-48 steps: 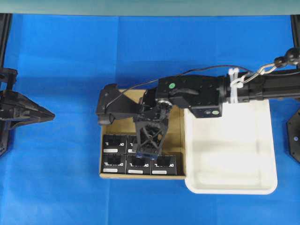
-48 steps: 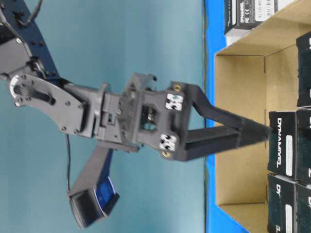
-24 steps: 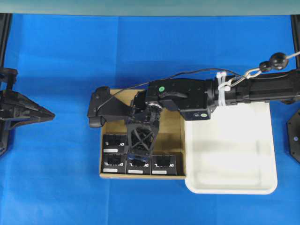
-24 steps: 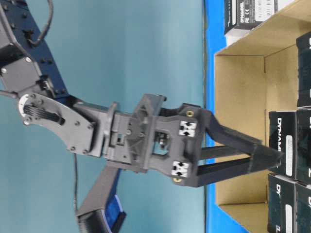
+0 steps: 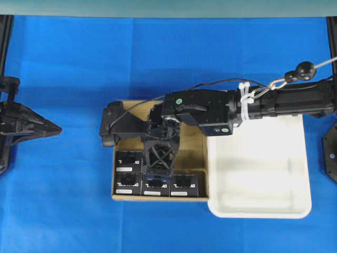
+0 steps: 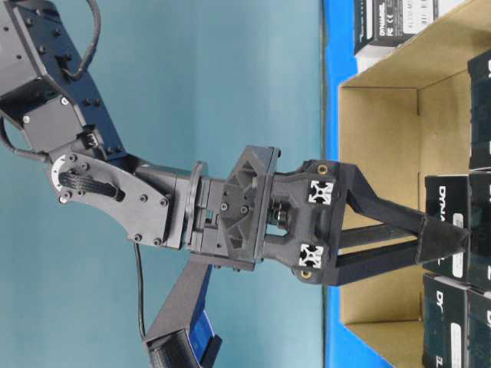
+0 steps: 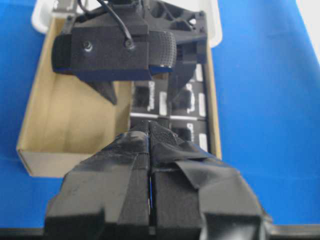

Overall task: Pick the box from inside the cardboard box.
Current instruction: 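Lower the open right gripper around the upper-right DYNAMIXEL box and close, then lift the DYNAMIXEL box with the right gripper and place it in the white tray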

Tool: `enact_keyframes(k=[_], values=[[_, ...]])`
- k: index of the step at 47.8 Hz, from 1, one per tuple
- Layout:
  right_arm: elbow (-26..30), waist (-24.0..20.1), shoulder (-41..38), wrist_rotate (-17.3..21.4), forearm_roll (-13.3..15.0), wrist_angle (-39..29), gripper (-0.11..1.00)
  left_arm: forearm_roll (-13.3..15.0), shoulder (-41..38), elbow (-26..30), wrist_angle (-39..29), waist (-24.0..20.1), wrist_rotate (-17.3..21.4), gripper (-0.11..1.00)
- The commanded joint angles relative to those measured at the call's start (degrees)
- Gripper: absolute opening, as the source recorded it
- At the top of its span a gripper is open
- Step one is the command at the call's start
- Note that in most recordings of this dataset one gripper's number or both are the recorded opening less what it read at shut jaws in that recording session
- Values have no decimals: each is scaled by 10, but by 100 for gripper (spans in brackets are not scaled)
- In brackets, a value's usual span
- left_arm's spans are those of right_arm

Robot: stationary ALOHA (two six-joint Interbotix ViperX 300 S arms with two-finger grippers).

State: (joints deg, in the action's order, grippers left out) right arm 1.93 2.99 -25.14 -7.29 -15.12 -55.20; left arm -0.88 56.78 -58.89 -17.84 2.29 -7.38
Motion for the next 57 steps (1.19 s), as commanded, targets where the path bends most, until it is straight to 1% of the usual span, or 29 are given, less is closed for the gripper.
enact_keyframes(k=[1, 11, 25, 50, 57], values=[[2, 7, -4, -2, 0, -2, 99, -2, -3, 8, 3, -1, -1, -6], [1, 32, -3, -4, 3, -3, 99, -2, -3, 7, 4, -5, -1, -6], [-4, 54, -4, -31, 4, -3, 99, -2, -2, 7, 3, -11, -1, -6], [-4, 80, -4, -50, 16, -5, 99, -1, -2, 7, 4, -17, -1, -6], [-5, 81, -4, -59, 18, -7, 99, -2, -2, 7, 4, -18, -1, -6]])
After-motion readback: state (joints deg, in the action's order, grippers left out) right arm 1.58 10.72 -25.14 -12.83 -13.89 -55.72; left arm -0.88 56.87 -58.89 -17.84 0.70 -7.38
